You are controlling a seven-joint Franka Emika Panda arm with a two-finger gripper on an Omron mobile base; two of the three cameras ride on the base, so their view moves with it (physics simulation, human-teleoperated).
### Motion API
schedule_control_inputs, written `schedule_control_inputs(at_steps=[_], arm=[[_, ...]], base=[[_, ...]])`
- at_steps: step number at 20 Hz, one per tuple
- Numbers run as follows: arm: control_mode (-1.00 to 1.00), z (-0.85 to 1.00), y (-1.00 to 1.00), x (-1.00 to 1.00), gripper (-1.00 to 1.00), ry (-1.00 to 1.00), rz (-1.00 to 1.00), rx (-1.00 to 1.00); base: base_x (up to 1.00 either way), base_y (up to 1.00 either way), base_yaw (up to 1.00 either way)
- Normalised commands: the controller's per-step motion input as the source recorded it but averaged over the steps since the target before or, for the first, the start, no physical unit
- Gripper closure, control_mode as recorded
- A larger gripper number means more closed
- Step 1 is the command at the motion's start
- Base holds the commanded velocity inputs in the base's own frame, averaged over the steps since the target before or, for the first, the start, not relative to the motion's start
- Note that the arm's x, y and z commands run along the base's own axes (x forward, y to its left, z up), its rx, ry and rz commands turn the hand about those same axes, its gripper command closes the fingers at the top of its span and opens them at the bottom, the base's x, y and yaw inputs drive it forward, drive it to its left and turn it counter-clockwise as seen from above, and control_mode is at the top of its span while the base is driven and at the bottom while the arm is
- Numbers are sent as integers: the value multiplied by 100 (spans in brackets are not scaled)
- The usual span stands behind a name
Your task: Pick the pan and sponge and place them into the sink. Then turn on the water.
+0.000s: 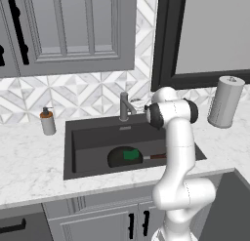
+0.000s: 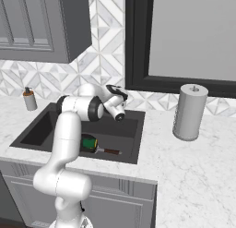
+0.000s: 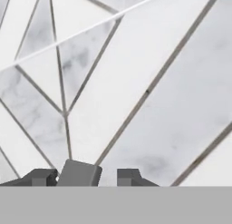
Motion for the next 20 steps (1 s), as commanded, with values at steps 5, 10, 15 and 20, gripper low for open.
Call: schedule_control_inputs(at_steps=[5, 10, 15, 20], arm=[[-100, -22, -100, 15, 100, 0, -3, 0], [-100, -27, -100, 3, 100, 0, -4, 0], [-100, -23, -100, 0, 100, 0, -4, -2], [-100, -20, -100, 0, 100, 0, -4, -3]], base=[[0, 0, 0], [0, 0, 0], [0, 0, 0], [0, 0, 0]])
